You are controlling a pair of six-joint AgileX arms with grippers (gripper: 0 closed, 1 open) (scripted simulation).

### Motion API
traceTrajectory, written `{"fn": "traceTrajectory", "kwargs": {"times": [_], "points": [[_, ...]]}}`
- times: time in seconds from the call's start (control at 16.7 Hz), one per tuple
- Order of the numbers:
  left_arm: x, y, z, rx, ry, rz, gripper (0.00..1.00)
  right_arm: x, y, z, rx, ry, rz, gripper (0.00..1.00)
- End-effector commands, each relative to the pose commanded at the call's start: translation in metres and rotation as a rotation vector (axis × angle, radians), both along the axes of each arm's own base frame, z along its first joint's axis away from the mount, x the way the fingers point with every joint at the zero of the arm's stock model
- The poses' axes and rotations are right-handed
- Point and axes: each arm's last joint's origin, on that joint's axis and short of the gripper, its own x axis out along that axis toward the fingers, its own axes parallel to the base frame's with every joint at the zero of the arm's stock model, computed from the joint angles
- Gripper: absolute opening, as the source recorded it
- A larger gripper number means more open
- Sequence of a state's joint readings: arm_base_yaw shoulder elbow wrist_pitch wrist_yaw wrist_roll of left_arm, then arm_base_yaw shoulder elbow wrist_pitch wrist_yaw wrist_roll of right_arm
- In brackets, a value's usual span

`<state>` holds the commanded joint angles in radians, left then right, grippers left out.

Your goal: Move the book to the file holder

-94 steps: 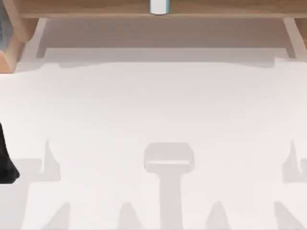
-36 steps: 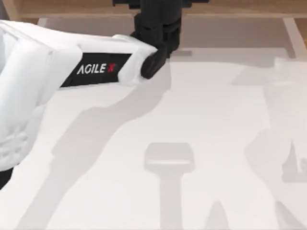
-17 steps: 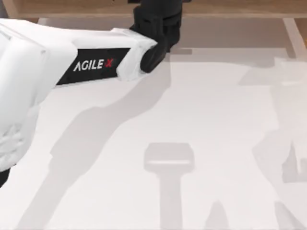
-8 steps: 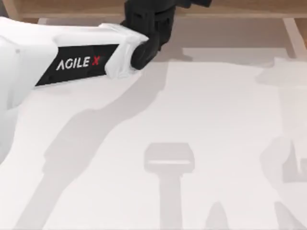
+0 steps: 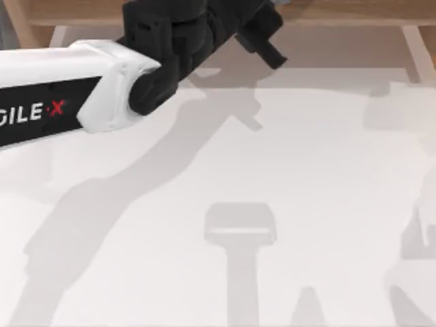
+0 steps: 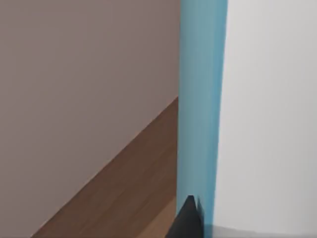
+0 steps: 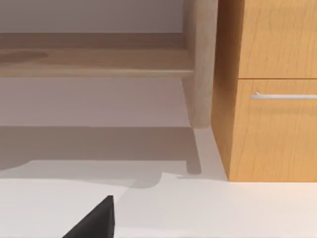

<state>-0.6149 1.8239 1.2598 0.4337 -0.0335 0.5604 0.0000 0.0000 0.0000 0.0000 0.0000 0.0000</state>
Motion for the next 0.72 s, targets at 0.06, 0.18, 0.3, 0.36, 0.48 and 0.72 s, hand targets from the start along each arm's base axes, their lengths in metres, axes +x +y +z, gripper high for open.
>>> {"fn": "traceTrajectory", "kwargs": {"times": [0.06,0.18,0.3,0.36,0.48,0.72], "points": [[-0.008,0.008,0.000,0.041,-0.007,-0.053,0.00,0.000,0.000,0.000,0.000,0.000,0.000,1.00],[-0.023,0.028,-0.005,0.121,-0.014,-0.144,0.00,0.000,0.000,0.000,0.000,0.000,0.000,1.00],[-0.031,0.057,-0.020,0.204,-0.005,-0.201,0.00,0.000,0.000,0.000,0.000,0.000,0.000,1.00],[-0.034,0.074,-0.029,0.244,0.004,-0.216,0.00,0.000,0.000,0.000,0.000,0.000,0.000,1.00],[-0.035,0.116,-0.050,0.323,0.027,-0.207,0.00,0.000,0.000,0.000,0.000,0.000,0.000,1.00],[-0.038,0.213,-0.088,0.463,0.075,-0.086,0.00,0.000,0.000,0.000,0.000,0.000,0.000,1.00]]}}
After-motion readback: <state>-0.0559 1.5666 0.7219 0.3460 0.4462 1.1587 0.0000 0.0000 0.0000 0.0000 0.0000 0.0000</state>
